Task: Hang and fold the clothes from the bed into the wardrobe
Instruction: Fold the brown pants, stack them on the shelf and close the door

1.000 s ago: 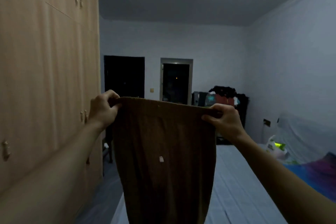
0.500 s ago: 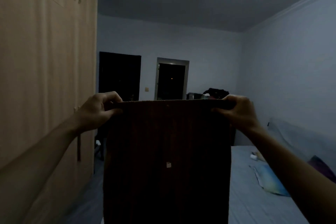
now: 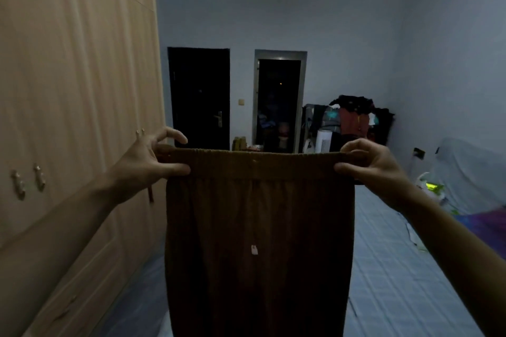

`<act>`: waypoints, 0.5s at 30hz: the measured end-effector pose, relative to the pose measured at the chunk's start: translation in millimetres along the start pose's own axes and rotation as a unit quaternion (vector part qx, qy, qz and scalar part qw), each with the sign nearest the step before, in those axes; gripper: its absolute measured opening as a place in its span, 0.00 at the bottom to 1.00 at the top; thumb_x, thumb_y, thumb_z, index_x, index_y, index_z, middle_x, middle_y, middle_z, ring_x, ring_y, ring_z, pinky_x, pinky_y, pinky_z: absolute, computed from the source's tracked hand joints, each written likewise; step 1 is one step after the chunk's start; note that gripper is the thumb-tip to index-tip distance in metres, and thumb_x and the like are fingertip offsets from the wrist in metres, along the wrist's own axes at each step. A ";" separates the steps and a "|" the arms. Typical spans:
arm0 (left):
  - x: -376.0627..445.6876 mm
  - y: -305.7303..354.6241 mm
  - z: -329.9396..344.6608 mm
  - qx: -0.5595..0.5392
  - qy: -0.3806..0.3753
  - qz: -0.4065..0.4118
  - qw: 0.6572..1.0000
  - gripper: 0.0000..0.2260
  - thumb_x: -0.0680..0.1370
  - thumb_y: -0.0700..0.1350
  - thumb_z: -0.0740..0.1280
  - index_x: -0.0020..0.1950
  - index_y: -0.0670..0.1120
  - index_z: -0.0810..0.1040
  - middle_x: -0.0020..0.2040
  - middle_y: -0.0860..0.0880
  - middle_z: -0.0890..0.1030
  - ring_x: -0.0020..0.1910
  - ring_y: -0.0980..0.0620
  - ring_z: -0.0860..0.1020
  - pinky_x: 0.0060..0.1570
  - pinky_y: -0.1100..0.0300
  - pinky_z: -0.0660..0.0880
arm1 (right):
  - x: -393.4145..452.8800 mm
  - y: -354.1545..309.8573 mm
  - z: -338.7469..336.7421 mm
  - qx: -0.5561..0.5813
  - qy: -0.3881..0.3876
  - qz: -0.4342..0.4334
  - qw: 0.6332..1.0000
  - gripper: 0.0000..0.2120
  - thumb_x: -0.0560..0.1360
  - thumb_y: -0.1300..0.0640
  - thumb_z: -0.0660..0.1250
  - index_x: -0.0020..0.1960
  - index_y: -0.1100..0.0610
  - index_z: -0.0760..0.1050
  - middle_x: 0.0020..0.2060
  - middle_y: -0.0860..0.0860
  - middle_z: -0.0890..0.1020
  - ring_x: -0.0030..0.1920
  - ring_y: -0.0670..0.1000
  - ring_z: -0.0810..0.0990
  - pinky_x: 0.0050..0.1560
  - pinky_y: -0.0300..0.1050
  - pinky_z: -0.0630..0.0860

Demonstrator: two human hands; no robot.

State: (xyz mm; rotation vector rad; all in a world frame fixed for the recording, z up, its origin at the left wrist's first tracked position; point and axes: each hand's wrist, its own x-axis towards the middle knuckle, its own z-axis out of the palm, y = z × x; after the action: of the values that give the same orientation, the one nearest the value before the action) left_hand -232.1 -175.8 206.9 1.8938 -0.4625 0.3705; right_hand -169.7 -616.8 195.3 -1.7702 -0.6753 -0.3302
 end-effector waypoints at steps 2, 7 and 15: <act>-2.2 -3.2 4.0 -0.011 0.001 -0.019 1.000 0.19 0.64 0.39 0.77 0.53 0.45 0.79 0.44 0.44 0.84 0.46 0.46 0.83 0.43 0.58 0.82 | -5.8 8.6 0.5 0.007 0.001 0.034 0.999 0.20 0.65 0.60 0.73 0.56 0.56 0.78 0.48 0.56 0.84 0.49 0.52 0.85 0.45 0.40 0.81; -9.6 -21.4 10.3 -0.009 -0.030 -0.066 0.997 0.08 0.69 0.36 0.74 0.46 0.44 0.81 0.44 0.43 0.83 0.47 0.45 0.83 0.44 0.56 0.80 | -15.4 28.7 4.1 -0.005 -0.034 0.092 0.995 0.07 0.72 0.65 0.70 0.49 0.62 0.80 0.44 0.56 0.84 0.49 0.55 0.84 0.45 0.43 0.81; -15.7 -53.2 9.8 -0.144 -0.132 -0.159 0.968 0.16 0.70 0.43 0.78 0.52 0.39 0.77 0.49 0.42 0.80 0.50 0.44 0.81 0.48 0.54 0.80 | -21.3 59.2 19.1 0.045 -0.032 0.202 0.978 0.09 0.74 0.58 0.69 0.53 0.60 0.78 0.46 0.56 0.85 0.48 0.53 0.85 0.48 0.47 0.80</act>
State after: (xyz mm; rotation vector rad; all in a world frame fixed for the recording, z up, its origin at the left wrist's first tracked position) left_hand -219.8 -165.4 152.9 1.6989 -0.3565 -0.1592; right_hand -153.6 -615.3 131.6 -1.7880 -0.3558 0.0346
